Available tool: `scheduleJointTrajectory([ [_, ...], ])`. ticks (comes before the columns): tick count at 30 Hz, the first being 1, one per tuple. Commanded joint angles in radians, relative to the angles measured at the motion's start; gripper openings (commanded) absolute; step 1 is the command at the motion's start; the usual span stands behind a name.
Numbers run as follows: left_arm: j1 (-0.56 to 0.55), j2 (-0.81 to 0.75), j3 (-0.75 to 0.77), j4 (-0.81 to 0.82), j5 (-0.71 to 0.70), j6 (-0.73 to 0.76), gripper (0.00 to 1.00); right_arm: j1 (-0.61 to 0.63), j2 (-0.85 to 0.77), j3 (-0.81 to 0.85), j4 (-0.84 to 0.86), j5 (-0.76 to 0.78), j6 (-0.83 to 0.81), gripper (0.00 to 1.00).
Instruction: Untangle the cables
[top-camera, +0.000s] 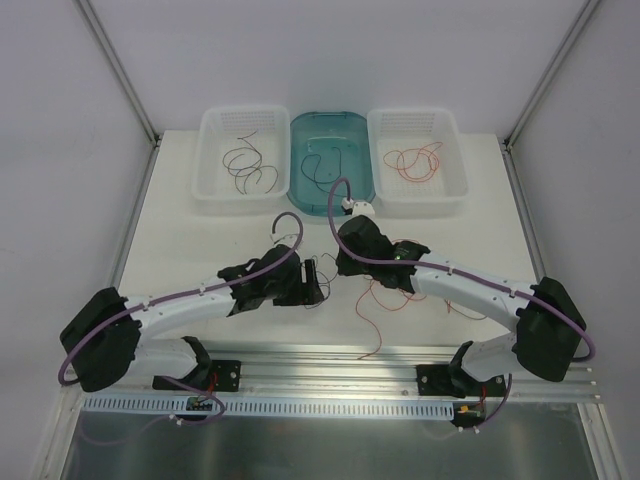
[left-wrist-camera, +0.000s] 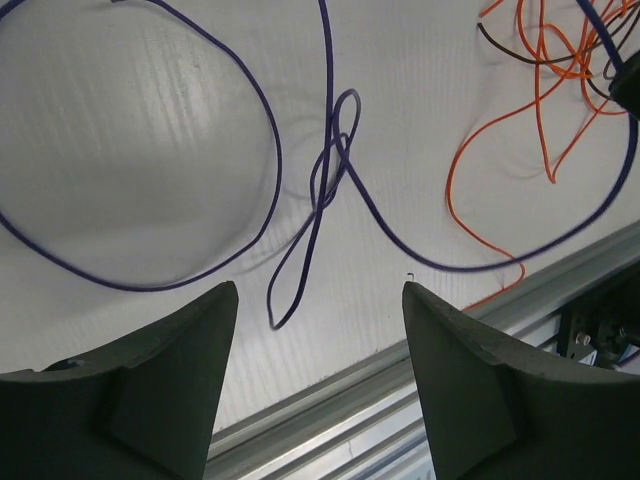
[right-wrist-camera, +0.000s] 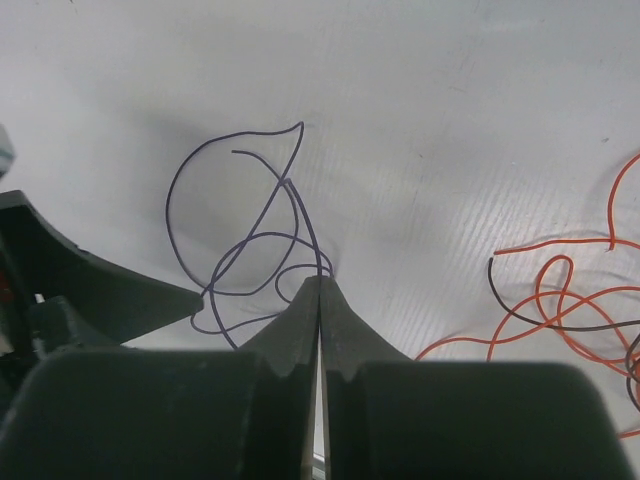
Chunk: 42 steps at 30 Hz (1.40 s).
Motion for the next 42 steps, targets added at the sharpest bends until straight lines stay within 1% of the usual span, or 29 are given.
scheduleJointTrajectory([
  [1,-0.033,0.056,0.004,0.132,-0.082,-0.089,0.67,0.013,-0.031,0.032,0.006,-0.008,0.053,0.01],
  [2,-0.041,0.084,0.001,0.149,-0.098,-0.098,0.67,0.013,-0.035,0.028,0.009,-0.011,0.057,0.01],
  [4,-0.063,0.112,-0.007,0.201,-0.120,-0.124,0.64,0.016,-0.045,0.022,0.029,-0.012,0.074,0.01],
  [7,-0.078,0.173,-0.004,0.229,-0.170,-0.139,0.60,0.021,-0.051,0.015,0.034,-0.018,0.092,0.01],
  [9,-0.092,0.217,0.004,0.230,-0.216,-0.143,0.56,0.024,-0.055,0.011,0.037,-0.032,0.099,0.01],
  [10,-0.095,0.230,0.005,0.234,-0.232,-0.147,0.51,0.024,-0.057,0.009,0.040,-0.038,0.103,0.01],
  [12,-0.098,0.263,0.010,0.240,-0.246,-0.147,0.46,0.029,-0.061,0.005,0.043,-0.044,0.109,0.01],
  [15,-0.104,0.290,0.010,0.241,-0.266,-0.149,0.35,0.030,-0.069,-0.001,0.049,-0.057,0.116,0.01],
  [16,-0.106,0.296,0.008,0.244,-0.287,-0.152,0.27,0.029,-0.072,-0.003,0.051,-0.064,0.119,0.01],
  [19,-0.106,0.296,0.010,0.246,-0.284,-0.135,0.10,0.033,-0.066,0.003,0.032,-0.048,0.117,0.01],
  [20,-0.106,0.290,0.008,0.246,-0.280,-0.129,0.00,0.030,-0.054,0.008,0.014,-0.035,0.117,0.02],
  [21,-0.106,0.281,0.005,0.246,-0.273,-0.124,0.00,0.026,-0.049,0.009,-0.009,-0.026,0.113,0.03],
  [23,-0.106,0.238,-0.013,0.246,-0.260,-0.109,0.00,0.013,-0.038,0.006,-0.018,-0.018,0.099,0.20],
  [24,-0.106,0.221,-0.021,0.246,-0.258,-0.104,0.00,0.007,-0.019,0.012,-0.053,-0.015,0.085,0.28],
  [25,-0.106,0.186,-0.030,0.246,-0.253,-0.095,0.00,0.003,-0.011,0.020,-0.070,-0.014,0.077,0.40],
  [26,-0.106,0.169,-0.042,0.246,-0.243,-0.089,0.00,-0.008,-0.005,0.018,-0.080,-0.023,0.068,0.47],
  [28,-0.106,0.132,-0.054,0.244,-0.232,-0.087,0.00,-0.019,0.000,0.012,-0.091,-0.052,0.041,0.57],
  [31,-0.104,0.109,-0.067,0.244,-0.217,-0.092,0.00,-0.030,-0.023,-0.006,-0.100,-0.063,-0.011,0.57],
  [33,-0.104,0.107,-0.068,0.244,-0.209,-0.093,0.00,-0.028,-0.032,-0.015,-0.098,-0.083,-0.053,0.55],
  [35,-0.104,0.110,-0.065,0.243,-0.204,-0.090,0.00,-0.027,-0.026,-0.009,-0.106,-0.121,-0.100,0.49],
  [37,-0.104,0.122,-0.062,0.241,-0.197,-0.087,0.00,-0.028,-0.003,-0.002,-0.095,-0.185,-0.137,0.38],
  [39,-0.104,0.130,-0.059,0.234,-0.192,-0.087,0.00,-0.025,0.029,0.026,-0.109,-0.212,-0.159,0.33],
  [42,-0.104,0.150,-0.056,0.230,-0.171,-0.095,0.00,-0.010,0.112,0.061,-0.123,-0.215,-0.154,0.31],
])
